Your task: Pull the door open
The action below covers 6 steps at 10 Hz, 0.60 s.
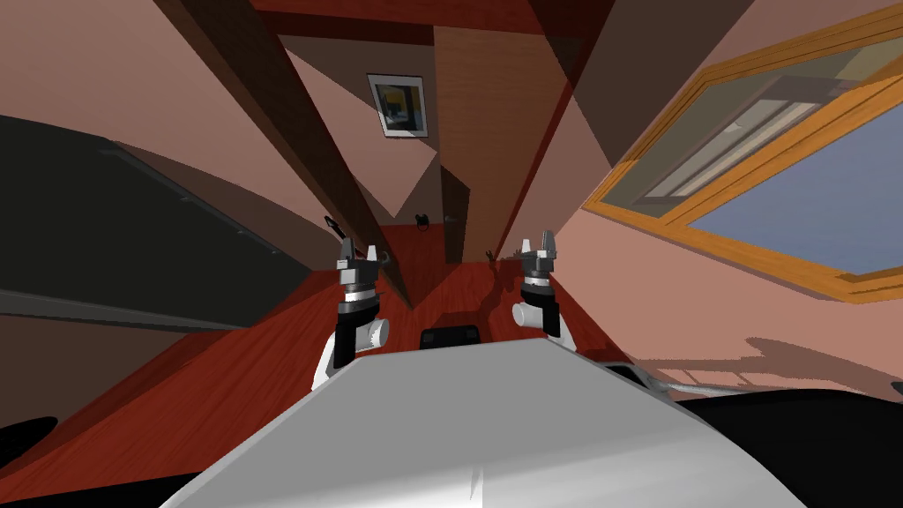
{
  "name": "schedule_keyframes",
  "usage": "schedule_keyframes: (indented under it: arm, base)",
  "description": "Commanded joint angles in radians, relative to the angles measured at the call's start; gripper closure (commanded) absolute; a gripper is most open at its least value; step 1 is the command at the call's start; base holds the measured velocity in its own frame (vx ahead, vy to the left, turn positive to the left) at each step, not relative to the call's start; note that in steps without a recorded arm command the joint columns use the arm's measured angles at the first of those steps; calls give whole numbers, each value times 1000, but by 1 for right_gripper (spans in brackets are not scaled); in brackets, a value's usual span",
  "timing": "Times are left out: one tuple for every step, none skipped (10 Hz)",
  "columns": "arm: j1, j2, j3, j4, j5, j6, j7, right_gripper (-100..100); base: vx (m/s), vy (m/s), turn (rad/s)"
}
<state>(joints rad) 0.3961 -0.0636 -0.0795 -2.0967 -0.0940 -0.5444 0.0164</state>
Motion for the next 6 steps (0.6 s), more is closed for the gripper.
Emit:
schedule_keyframes:
  arm:
    - [-14, -4, -3, 36, -3, -8, 3, -100]
    - [-23, -6, -3, 58, -4, -12, 5, -100]
    - [-32, -8, -4, 80, -6, -17, 7, -100]
    - [-41, -10, -5, 102, -7, -21, 9, -100]
    - [-50, -13, -6, 124, -8, -25, 11, -100]
    - [-61, -14, -7, 149, -10, -30, 13, -100]
  base:
    - [77, 5, 5]
    - [88, 5, 0]
    - [94, 12, 32]
    - [98, 23, 1]
    - [83, 25, 7]
    - [73, 5, 7]
